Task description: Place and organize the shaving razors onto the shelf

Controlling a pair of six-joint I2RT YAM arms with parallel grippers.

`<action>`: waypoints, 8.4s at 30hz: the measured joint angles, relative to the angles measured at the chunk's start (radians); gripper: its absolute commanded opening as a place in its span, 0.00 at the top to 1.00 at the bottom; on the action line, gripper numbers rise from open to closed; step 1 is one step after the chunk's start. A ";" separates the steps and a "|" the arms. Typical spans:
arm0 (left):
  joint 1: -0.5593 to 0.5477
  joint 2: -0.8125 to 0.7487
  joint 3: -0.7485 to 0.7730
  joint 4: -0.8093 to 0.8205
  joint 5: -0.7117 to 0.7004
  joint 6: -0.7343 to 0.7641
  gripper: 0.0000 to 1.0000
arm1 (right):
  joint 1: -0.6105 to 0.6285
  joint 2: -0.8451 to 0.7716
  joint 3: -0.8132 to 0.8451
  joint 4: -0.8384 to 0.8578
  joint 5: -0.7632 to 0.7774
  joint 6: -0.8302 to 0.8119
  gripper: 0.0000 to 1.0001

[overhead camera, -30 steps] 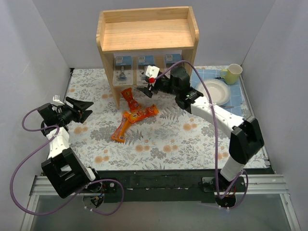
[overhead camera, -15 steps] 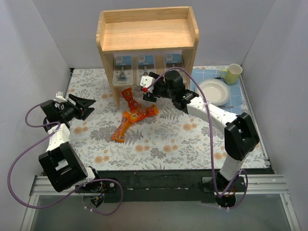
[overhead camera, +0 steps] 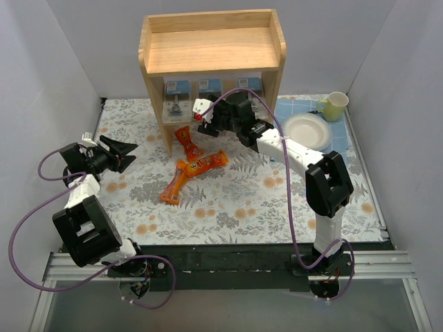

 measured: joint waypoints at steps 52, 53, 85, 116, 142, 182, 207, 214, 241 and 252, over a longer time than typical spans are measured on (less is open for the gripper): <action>-0.016 0.007 0.005 0.025 0.018 -0.020 0.39 | -0.037 -0.092 -0.092 -0.086 -0.082 -0.164 0.93; -0.016 0.005 0.005 0.025 0.018 -0.019 0.39 | -0.037 -0.092 -0.092 -0.088 -0.084 -0.173 0.94; -0.018 -0.002 -0.003 0.026 0.005 -0.020 0.39 | -0.021 -0.143 -0.227 0.035 -0.080 -0.471 0.99; -0.018 0.024 -0.008 0.056 0.002 -0.038 0.40 | 0.002 -0.123 -0.192 0.006 -0.077 -0.533 0.99; -0.018 0.024 -0.008 0.064 0.002 -0.044 0.40 | 0.014 -0.126 -0.230 0.067 0.000 -0.441 0.55; -0.009 -0.135 -0.121 0.040 -0.024 -0.027 0.39 | -0.122 0.079 0.367 -0.674 -0.387 0.005 0.99; -0.006 -0.148 -0.121 0.039 -0.024 -0.027 0.39 | -0.113 0.101 0.392 -0.621 -0.293 0.058 0.99; -0.005 -0.150 -0.121 0.032 -0.024 -0.027 0.39 | -0.114 0.101 0.392 -0.621 -0.291 0.049 0.99; 0.003 -0.165 -0.122 0.017 -0.024 -0.019 0.39 | -0.116 0.102 0.398 -0.611 -0.263 0.045 0.99; 0.003 -0.167 -0.131 0.026 -0.024 -0.025 0.39 | -0.132 -0.059 0.330 -0.524 -0.211 0.067 0.99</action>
